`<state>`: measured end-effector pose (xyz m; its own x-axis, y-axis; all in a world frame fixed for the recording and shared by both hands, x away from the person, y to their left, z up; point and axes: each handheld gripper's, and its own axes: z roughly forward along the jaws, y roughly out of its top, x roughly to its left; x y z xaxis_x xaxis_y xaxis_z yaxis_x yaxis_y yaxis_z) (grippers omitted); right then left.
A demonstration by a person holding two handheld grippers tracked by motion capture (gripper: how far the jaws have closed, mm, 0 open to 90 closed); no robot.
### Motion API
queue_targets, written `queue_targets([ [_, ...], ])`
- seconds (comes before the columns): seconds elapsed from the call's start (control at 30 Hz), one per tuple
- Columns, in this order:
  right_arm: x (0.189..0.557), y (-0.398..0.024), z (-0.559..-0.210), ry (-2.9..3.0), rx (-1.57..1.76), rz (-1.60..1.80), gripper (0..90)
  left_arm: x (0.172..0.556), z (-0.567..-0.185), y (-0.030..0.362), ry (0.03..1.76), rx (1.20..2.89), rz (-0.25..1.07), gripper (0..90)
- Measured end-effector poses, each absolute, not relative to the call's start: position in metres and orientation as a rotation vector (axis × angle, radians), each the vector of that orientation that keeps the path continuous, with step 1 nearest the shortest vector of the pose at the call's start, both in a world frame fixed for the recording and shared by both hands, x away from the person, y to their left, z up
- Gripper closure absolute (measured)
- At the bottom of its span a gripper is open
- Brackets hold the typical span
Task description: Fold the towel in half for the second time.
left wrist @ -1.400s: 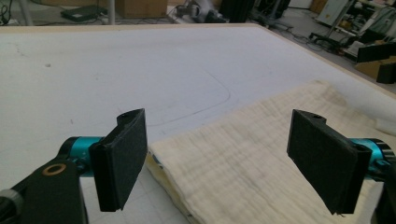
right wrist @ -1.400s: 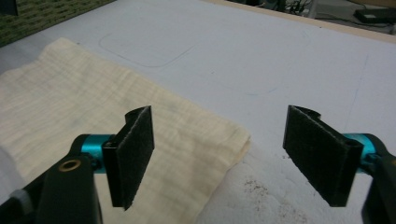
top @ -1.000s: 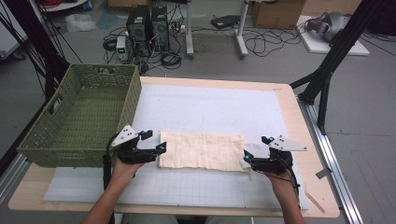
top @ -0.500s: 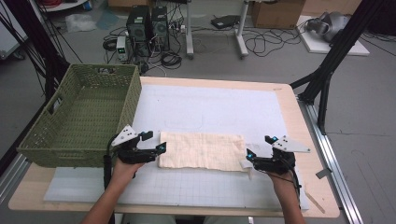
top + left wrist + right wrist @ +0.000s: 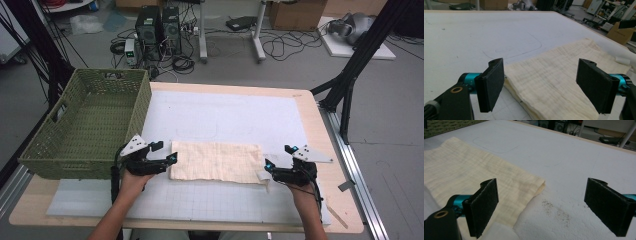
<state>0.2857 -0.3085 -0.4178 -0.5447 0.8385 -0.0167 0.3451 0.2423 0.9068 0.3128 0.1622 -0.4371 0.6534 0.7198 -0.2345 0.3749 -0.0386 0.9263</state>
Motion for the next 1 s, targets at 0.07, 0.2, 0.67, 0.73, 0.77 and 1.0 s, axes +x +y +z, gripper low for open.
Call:
queue_targets([
  [0.07,0.286,-0.309,-0.418,2.009,1.079,1.271,11.5,0.313,-0.437,0.162,0.915,1.648,0.349,23.3],
  [0.2,0.286,-0.31,-0.42,2.014,1.089,1.27,11.4,0.314,-0.437,0.162,0.918,1.657,0.353,23.5],
  [0.67,0.285,-0.313,-0.42,2.014,1.097,1.275,11.5,0.322,-0.436,0.156,0.942,1.66,0.328,23.6],
  [0.73,0.285,-0.312,-0.42,2.013,1.096,1.279,11.5,0.325,-0.434,0.154,0.931,1.693,0.336,23.6],
  [0.77,0.285,-0.312,-0.42,2.015,1.1,1.279,11.5,0.327,-0.431,0.152,0.923,1.7,0.347,23.6],
  [1.0,0.286,-0.313,-0.42,2.015,1.105,1.282,11.4,0.345,-0.415,0.147,0.914,1.69,0.357,24.0],
])
